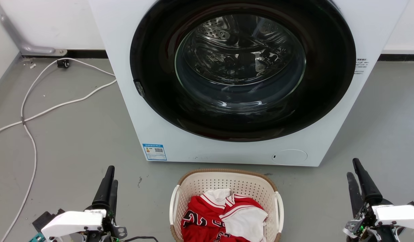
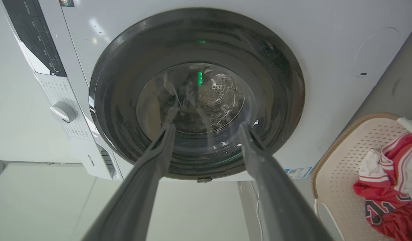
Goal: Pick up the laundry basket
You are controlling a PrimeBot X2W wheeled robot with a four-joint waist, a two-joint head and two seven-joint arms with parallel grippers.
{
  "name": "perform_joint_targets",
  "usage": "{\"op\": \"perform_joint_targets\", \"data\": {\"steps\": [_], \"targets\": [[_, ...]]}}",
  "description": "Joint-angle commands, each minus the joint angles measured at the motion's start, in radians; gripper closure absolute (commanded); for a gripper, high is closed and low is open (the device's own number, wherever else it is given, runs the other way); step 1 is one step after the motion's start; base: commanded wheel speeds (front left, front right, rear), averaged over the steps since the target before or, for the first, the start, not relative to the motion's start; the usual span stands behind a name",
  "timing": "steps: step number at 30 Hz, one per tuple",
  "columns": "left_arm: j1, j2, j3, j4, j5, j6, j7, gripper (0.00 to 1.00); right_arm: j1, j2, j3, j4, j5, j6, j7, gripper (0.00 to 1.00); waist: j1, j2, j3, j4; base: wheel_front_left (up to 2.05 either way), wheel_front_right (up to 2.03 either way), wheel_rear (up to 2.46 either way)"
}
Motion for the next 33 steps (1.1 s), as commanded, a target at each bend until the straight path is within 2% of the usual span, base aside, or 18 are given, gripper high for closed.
{"op": "perform_joint_targets", "data": {"steps": [1,20,33], "targets": [[-0.020,0.003,-0.006,-0.027,0.036,0.002,-0.010,0.00,-0.011,-0.003,-0.004,-0.029,-0.041,0.000,-0.009,0.00,0.0000,0.0000,0.000,0.000,0.00,0.00,0.00],[-0.014,0.003,-0.082,-0.104,0.447,0.072,-0.093,0.00,0.026,-0.003,0.038,-0.132,-0.567,0.000,-0.092,0.00,0.0000,0.0000,0.006,-0.002,0.00,0.00,0.00],[-0.001,0.004,-0.119,-0.124,0.644,0.090,-0.140,0.00,0.052,-0.003,0.057,-0.162,-0.808,0.000,-0.140,0.00,0.0000,0.0000,0.007,-0.005,0.00,0.00,0.00]]}}
